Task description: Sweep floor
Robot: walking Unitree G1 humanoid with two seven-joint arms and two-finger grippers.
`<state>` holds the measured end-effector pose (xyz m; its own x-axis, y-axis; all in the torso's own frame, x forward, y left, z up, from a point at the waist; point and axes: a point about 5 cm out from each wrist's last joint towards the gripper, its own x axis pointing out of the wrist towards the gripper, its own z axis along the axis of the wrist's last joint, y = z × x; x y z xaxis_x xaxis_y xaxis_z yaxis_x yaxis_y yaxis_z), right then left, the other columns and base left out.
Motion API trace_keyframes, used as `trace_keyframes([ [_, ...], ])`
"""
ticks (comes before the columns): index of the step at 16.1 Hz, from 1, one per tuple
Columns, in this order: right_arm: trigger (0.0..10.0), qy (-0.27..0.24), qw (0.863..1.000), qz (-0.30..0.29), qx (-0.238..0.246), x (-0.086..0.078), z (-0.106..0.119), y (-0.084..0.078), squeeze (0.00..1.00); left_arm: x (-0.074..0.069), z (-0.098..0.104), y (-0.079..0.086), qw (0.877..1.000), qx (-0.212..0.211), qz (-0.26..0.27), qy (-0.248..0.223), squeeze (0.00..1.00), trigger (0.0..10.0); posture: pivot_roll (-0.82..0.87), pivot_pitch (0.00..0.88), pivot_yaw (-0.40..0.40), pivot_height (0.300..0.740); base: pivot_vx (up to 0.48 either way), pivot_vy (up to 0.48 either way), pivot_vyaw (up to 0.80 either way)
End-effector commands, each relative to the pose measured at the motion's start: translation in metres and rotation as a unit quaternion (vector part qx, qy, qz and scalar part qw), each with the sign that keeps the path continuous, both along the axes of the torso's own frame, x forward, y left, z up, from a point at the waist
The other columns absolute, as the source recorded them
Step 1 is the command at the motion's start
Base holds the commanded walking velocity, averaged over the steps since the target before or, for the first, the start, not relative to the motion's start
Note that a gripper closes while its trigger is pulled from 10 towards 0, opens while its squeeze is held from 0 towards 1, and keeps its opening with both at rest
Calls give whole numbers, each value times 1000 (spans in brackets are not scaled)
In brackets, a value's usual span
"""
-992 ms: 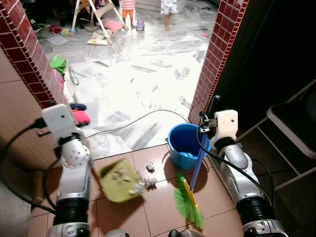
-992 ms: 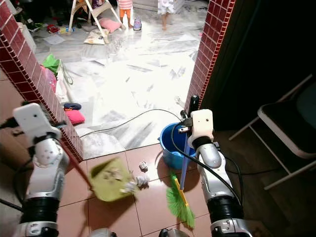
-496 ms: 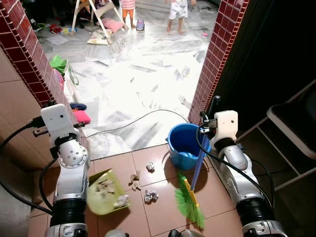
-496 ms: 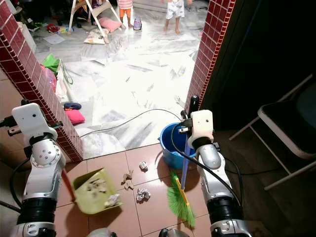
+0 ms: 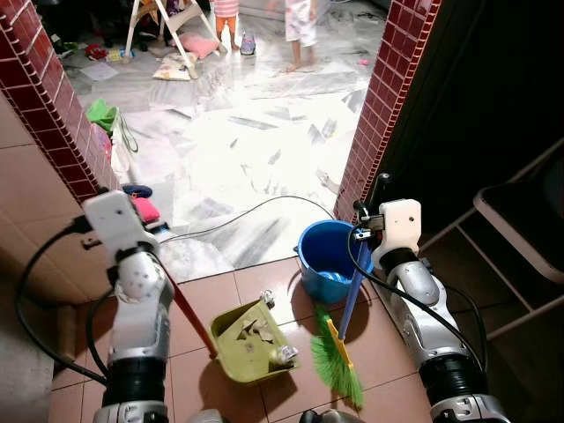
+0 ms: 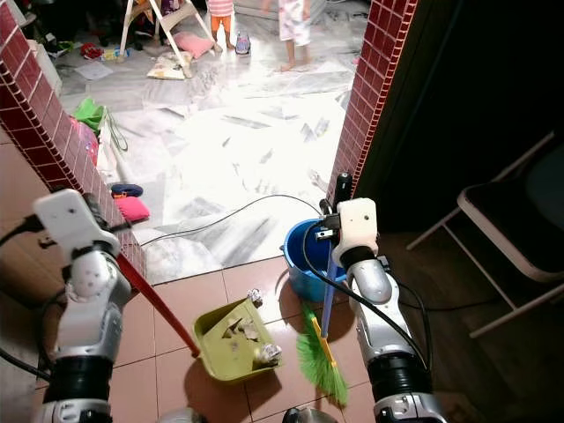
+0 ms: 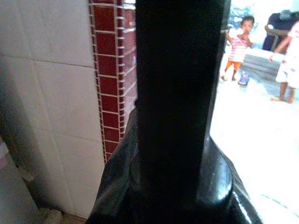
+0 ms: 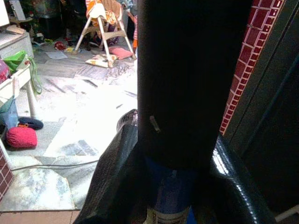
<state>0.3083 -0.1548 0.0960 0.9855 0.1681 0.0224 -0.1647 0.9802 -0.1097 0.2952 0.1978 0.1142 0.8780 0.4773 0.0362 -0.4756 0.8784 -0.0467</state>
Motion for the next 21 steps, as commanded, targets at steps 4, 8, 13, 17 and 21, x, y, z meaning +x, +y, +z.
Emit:
trace_keyframes([
  [4, 10000, 1, 1000, -1, -3, -1, -2, 0, 0, -1, 8, -4, 1000, 12, -8, -13, 0, 10000, -46, 0, -25, 740, 0, 0, 0],
  [8, 10000, 0, 1000, -3, -3, -1, -2, -1, 0, -1, 8, -4, 1000, 15, -9, -12, 0, 10000, -46, 0, -22, 740, -248, 0, 0],
  [13, 10000, 1, 1000, -3, -3, -1, -3, 0, 0, 1, 11, -3, 1000, 14, -6, -15, 0, 10000, -43, 0, -22, 740, -340, 0, 0],
  [17, 10000, -1, 1000, -4, -4, 0, -2, -1, 0, 1, 10, -5, 1000, 15, -9, -13, 0, 10000, -45, 0, -23, 740, -325, 0, 0],
  [21, 10000, -2, 1000, -4, -3, 0, -2, 0, 0, 3, 9, -8, 999, 23, -28, -13, 0, 10000, -47, 0, -21, 740, -75, 0, 0],
])
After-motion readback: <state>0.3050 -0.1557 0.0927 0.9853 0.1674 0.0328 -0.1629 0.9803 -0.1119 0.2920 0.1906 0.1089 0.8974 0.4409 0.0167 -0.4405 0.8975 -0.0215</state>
